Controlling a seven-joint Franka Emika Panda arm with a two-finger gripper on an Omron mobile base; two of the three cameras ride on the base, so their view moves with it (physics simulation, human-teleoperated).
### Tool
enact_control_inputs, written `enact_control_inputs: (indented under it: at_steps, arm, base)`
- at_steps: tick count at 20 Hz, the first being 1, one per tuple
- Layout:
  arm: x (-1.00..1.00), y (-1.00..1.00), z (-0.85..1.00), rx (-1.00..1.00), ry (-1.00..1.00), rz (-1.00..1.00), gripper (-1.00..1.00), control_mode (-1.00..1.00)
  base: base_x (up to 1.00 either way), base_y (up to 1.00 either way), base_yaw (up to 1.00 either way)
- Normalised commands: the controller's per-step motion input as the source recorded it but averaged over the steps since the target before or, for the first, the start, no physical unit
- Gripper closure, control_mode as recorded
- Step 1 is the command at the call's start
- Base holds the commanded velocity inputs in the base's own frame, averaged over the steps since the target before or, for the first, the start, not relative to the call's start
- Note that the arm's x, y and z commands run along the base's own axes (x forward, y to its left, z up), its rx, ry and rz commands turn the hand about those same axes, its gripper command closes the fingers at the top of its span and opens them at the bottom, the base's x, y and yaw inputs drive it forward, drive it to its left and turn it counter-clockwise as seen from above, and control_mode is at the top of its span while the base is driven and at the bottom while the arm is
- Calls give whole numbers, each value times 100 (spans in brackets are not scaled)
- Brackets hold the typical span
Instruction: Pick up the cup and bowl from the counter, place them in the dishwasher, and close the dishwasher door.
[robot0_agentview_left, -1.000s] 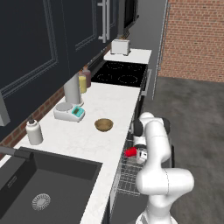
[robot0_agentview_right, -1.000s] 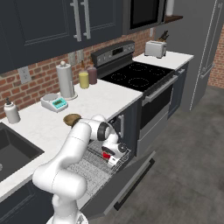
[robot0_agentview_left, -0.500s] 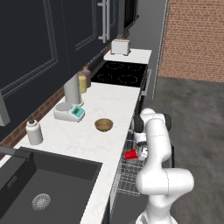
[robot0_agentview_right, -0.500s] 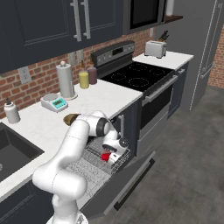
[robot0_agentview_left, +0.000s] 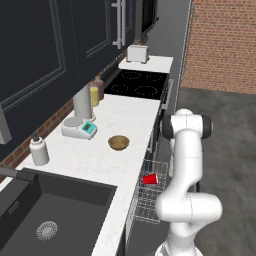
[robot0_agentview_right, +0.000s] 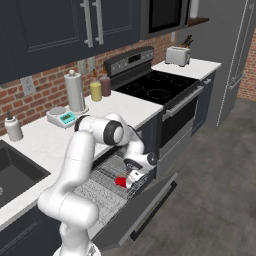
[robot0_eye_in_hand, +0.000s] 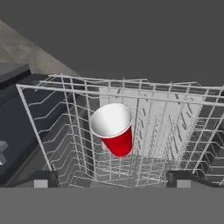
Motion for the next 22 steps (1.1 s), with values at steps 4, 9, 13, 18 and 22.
enact_control_inputs:
  at_steps: [4, 9, 13, 18, 22]
  arm:
    - [-41, -5, 100, 18, 4, 8, -100, -100]
    - [-51, 0, 100, 12, 3, 9, -100, -100]
    - [-61, 2, 100, 3, 1, 11, -100, -100]
    - [-75, 28, 100, 0, -3, 23, -100, -100]
    - [-76, 61, 95, -4, -19, 31, -100, -100]
  base:
    - [0, 0, 0]
    - [0, 0, 0]
    - [0, 0, 0]
    - [0, 0, 0]
    - [0, 0, 0]
